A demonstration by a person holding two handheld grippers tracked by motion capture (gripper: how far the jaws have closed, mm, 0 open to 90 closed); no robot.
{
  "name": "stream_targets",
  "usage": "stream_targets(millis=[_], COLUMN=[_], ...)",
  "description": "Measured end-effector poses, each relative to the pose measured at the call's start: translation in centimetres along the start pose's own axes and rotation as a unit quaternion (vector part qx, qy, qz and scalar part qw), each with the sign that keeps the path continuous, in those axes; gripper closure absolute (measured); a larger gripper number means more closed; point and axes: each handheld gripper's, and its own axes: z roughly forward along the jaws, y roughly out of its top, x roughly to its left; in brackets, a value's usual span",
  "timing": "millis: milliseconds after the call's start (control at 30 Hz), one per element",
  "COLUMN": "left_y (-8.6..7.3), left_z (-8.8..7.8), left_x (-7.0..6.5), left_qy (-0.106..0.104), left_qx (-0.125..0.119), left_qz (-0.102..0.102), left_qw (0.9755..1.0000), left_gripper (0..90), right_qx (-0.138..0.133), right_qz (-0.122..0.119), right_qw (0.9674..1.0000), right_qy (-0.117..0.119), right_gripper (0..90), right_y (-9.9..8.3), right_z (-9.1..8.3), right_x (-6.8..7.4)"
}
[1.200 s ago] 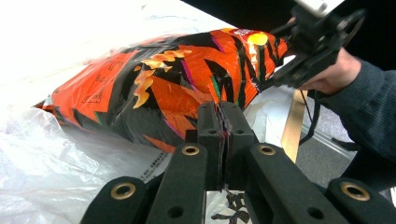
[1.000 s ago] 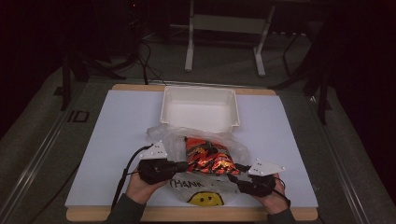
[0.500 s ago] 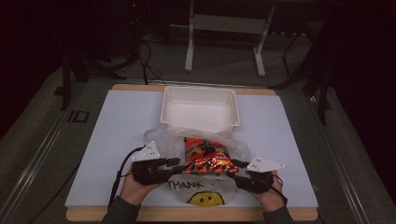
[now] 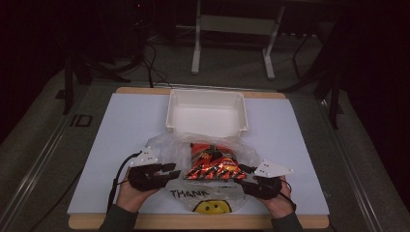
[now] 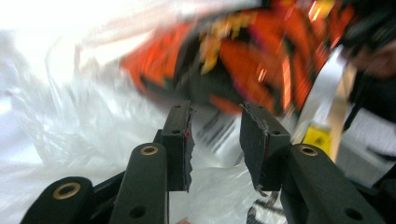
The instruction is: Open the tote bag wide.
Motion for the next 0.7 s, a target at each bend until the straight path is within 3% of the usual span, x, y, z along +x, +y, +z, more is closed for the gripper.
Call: stream_targets(millis=[100, 200, 433, 567, 700], left_y=[-0.2, 0.2, 2.5, 3.5, 4.4], left_z=[0.7, 1.3, 2.6, 3.3, 3.1], left_x=[-0.6, -1.4, -3.1, -3.3, -3.3], left_qy=[0.004, 0.007, 0.014, 0.021, 0.034], left_qx=[0.018, 0.019, -0.003, -0.014, -0.034], left_qz=[0.020, 0.045, 0.086, 0.097, 0.100], left_qw=[0.9996, 0.9988, 0.9962, 0.9949, 0.9939], left_gripper=[62.4, 56.8, 54.0, 58.2, 71.7], right_qx=[-0.002, -0.005, -0.013, -0.014, -0.015], right_qz=[0.000, 0.000, 0.001, -0.001, -0.002], right_qw=[1.0000, 1.0000, 0.9999, 0.9998, 0.9998], right_qy=[-0.002, -0.005, -0.010, -0.014, -0.015], right_gripper=[53.9, 54.5, 57.7, 59.2, 59.1], right_y=[0.2, 0.4, 0.9, 1.2, 1.2], right_z=[-0.1, -0.1, -0.1, -0.1, -0.2], right_x=[0.0, -0.1, -0.3, -0.4, -0.7])
